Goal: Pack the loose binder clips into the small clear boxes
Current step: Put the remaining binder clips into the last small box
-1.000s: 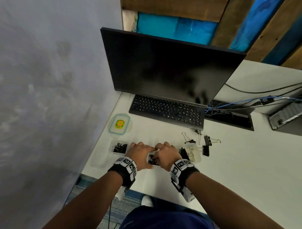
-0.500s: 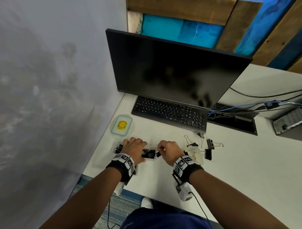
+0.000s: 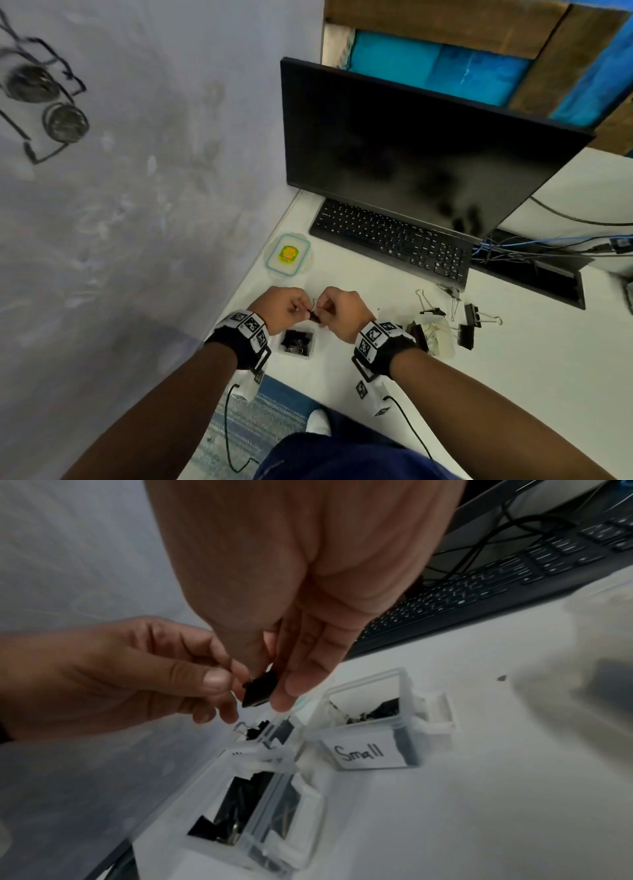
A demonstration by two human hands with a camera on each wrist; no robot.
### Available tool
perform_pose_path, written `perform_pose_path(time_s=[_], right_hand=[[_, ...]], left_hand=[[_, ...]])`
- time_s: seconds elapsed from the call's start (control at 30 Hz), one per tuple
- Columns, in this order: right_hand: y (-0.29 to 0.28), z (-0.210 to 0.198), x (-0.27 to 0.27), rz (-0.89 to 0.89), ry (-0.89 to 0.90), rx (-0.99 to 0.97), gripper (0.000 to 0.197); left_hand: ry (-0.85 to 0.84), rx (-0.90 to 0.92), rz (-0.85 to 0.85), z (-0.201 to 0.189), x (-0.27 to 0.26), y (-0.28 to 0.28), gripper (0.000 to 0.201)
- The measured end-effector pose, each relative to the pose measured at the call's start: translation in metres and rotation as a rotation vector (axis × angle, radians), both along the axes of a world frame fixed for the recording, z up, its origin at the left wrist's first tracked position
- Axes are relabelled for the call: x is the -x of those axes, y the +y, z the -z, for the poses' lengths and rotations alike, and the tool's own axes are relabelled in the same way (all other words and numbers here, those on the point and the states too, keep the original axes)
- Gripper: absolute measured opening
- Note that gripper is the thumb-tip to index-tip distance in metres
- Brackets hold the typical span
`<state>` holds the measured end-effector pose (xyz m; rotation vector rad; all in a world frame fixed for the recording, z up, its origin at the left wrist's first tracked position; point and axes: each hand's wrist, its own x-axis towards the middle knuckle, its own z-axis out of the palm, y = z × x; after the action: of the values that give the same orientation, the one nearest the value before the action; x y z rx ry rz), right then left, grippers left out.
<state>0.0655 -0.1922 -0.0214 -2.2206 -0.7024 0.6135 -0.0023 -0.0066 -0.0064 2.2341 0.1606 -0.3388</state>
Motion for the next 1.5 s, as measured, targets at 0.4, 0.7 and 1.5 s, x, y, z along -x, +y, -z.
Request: perform_pose_path(time_s=[0.4, 0.7, 1.5], right_hand=[[0.001, 0.006, 0.010, -0.130, -0.053, 0.079, 0.014], [0.003, 0.006, 0.018, -0.571, -0.162, 0.431, 0.049], [-0.035, 0.000, -0.009, -0.190, -0.162, 0.676, 0.067]], left_hand=[[0.084, -0.235, 0.047, 0.015, 0.030, 0.014, 0.015], [0.068, -0.424, 0.078, 0.024, 0.035, 0.006, 0.015], [0.079, -0.509, 0.297, 0.026, 0.027, -0.003, 0.066]])
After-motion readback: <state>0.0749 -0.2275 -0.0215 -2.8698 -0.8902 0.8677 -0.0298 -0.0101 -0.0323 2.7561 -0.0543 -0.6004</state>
